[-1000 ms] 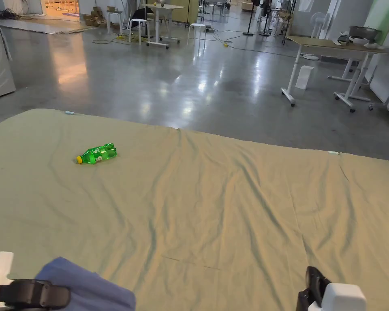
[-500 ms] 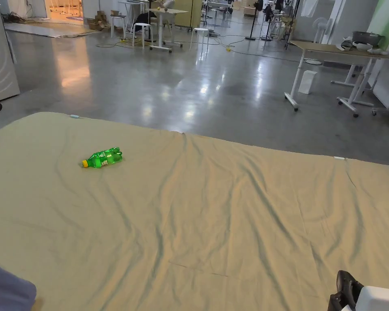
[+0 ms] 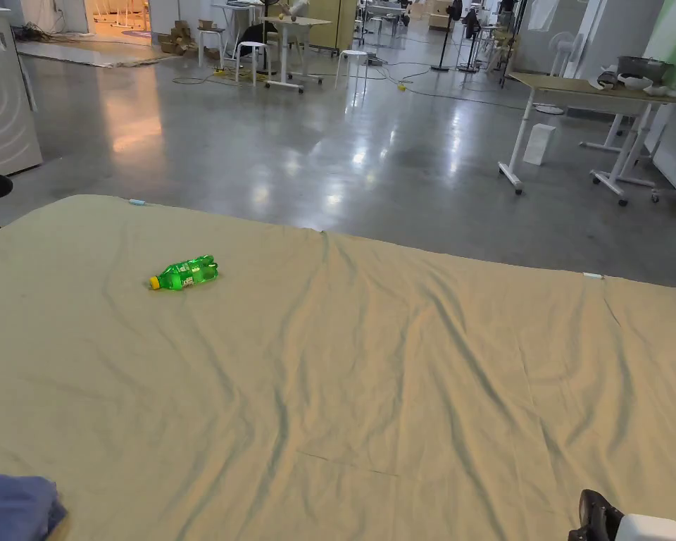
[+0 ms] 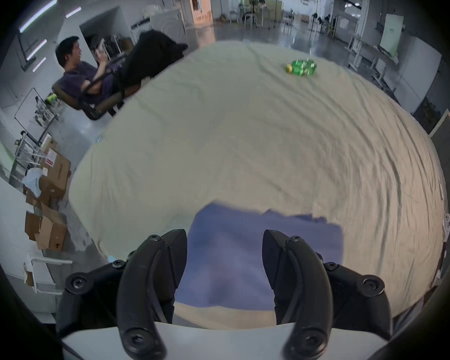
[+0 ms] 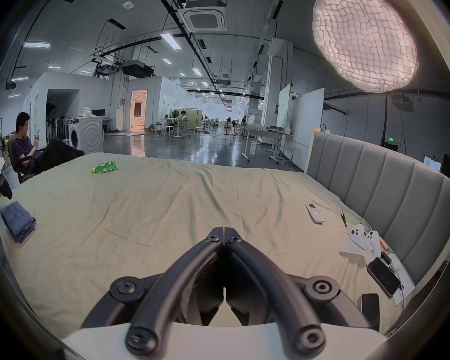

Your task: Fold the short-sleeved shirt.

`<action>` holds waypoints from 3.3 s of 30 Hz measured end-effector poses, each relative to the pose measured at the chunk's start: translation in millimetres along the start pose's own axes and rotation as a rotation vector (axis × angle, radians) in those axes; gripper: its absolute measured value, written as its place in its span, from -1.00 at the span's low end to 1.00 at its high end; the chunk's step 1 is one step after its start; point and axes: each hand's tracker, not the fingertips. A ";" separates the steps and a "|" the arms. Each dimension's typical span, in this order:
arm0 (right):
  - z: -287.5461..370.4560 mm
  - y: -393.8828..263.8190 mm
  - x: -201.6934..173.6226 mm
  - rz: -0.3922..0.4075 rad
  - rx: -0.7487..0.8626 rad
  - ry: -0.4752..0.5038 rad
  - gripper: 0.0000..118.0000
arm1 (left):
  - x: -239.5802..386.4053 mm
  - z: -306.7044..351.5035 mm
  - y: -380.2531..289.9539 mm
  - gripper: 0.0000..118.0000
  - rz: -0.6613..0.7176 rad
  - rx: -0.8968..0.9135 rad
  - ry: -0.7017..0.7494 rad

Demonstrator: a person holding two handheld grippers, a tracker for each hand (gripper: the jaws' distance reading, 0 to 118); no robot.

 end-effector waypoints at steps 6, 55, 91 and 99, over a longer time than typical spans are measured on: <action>0.2 1.0 4.5 -0.014 0.009 0.001 -1.00 | 72.6 50.2 -17.8 0.05 -0.021 0.108 -0.135; -15.2 19.6 -7.7 -0.101 0.079 0.007 -1.00 | 352.1 183.0 -118.6 -0.99 -0.114 0.830 -0.314; -10.5 30.1 0.0 -0.094 0.095 0.004 0.95 | 358.8 182.8 -119.3 0.49 -0.102 0.838 -0.307; -18.4 32.7 -2.0 -0.183 0.047 0.034 0.95 | 358.9 181.9 -116.3 0.57 -0.077 0.833 -0.354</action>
